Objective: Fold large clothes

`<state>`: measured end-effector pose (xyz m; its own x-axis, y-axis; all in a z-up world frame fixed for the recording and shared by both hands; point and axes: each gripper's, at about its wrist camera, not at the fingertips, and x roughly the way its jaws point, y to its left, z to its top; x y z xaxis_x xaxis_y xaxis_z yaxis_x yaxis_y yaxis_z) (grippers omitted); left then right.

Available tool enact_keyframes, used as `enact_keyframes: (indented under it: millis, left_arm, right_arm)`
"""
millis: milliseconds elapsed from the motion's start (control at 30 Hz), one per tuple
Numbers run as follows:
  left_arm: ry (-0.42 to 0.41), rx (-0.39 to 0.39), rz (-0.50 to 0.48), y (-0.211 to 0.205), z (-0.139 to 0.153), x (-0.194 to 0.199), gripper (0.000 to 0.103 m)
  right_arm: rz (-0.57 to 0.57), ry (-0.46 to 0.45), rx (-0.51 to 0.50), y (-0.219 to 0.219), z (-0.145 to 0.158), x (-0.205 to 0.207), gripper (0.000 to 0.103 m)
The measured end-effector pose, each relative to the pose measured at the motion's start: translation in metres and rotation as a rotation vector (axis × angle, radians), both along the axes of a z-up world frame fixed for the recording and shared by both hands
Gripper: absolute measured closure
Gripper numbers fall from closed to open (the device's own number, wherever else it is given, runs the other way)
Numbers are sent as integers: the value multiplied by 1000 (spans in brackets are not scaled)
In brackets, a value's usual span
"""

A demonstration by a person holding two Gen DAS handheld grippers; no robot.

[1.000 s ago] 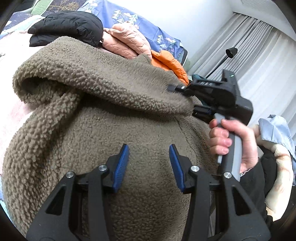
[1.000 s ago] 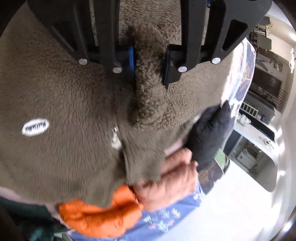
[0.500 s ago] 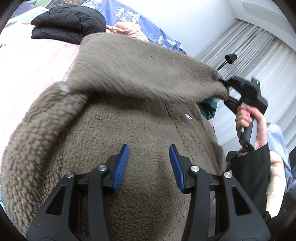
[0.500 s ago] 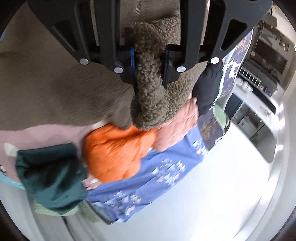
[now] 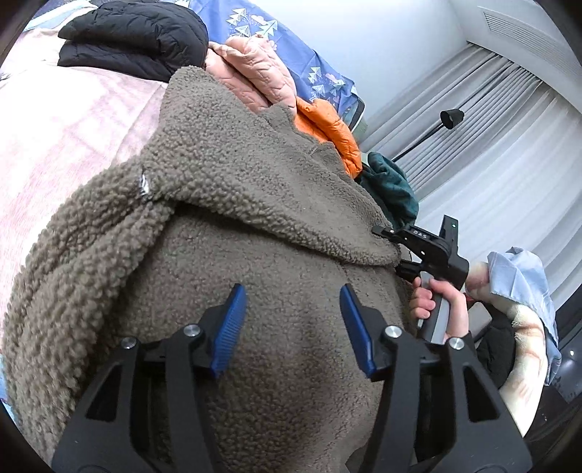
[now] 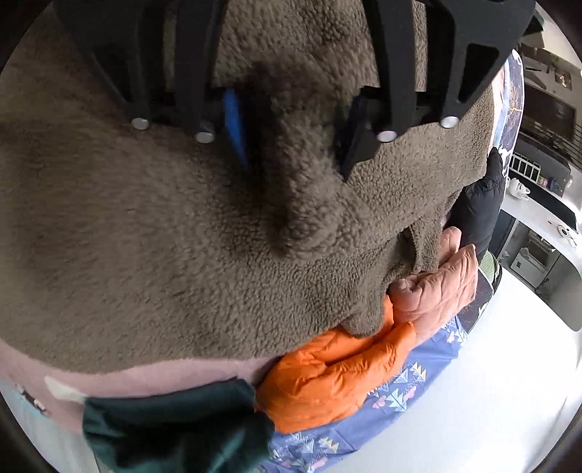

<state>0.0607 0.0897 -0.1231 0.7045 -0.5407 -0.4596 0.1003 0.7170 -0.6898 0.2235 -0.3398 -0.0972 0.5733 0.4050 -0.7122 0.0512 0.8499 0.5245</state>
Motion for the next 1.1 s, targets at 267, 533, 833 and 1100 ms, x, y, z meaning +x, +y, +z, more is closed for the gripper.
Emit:
enact_keyframes:
  millis: [267, 533, 833, 1100]
  left_arm:
    - [-21, -1, 17, 3, 10, 1, 35]
    - [-14, 4, -27, -13, 9, 13, 33]
    - [9, 34, -25, -18, 7, 20, 32]
    - [31, 74, -12, -21, 3, 28, 31]
  right_arm:
    - [-319, -173, -9, -86, 38, -87, 23]
    - [-909, -159, 121, -193, -17, -194, 23]
    - [-1253, -207, 262, -226, -83, -217, 23]
    - [-1404, -207, 390, -265, -111, -193, 23]
